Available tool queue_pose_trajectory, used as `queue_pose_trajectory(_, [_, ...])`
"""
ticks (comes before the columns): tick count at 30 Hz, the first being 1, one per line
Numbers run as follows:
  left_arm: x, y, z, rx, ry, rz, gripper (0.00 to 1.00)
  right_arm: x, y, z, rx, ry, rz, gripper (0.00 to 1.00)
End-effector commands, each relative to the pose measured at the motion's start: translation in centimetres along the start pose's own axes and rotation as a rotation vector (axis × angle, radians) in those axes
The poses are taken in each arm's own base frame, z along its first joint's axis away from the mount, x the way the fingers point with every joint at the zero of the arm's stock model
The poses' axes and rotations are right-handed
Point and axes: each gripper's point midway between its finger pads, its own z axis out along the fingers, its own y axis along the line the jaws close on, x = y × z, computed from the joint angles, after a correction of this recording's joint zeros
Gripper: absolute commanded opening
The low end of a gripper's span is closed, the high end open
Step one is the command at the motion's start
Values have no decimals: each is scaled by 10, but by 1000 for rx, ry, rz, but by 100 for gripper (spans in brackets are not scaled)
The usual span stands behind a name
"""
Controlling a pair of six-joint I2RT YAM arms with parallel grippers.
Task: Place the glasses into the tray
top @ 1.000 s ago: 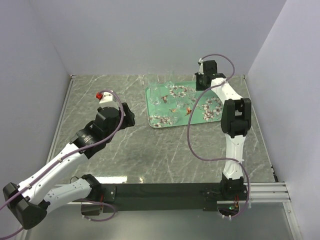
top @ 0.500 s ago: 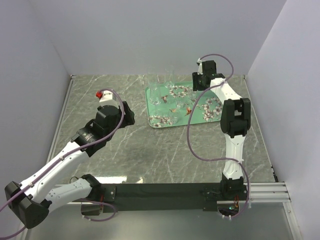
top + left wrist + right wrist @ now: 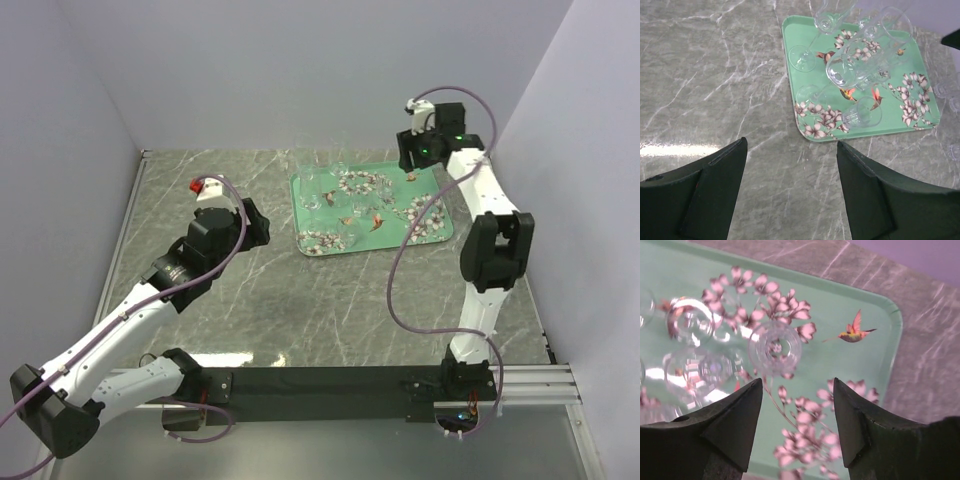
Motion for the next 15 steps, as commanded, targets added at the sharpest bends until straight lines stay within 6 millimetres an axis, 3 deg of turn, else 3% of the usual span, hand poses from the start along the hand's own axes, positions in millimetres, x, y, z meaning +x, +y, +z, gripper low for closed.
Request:
queue_pose_trajectory(1, [-5,-6,1,43,-23,6,78,8,-10,-54,-166,15,-140,66])
queue_pose_trajectory(7, [2,-5,5,61,-12,11,78,49,-47,-78,-99,130,-153,69])
queue_pose_trajectory(10, [4,-5,6,69,-13,10,78,65,-77,-78,-7,164,-120,69])
queue_pose_trajectory(15, [6,-6,9,84,1,21,78,85,-107,-68,85,270,-104,68])
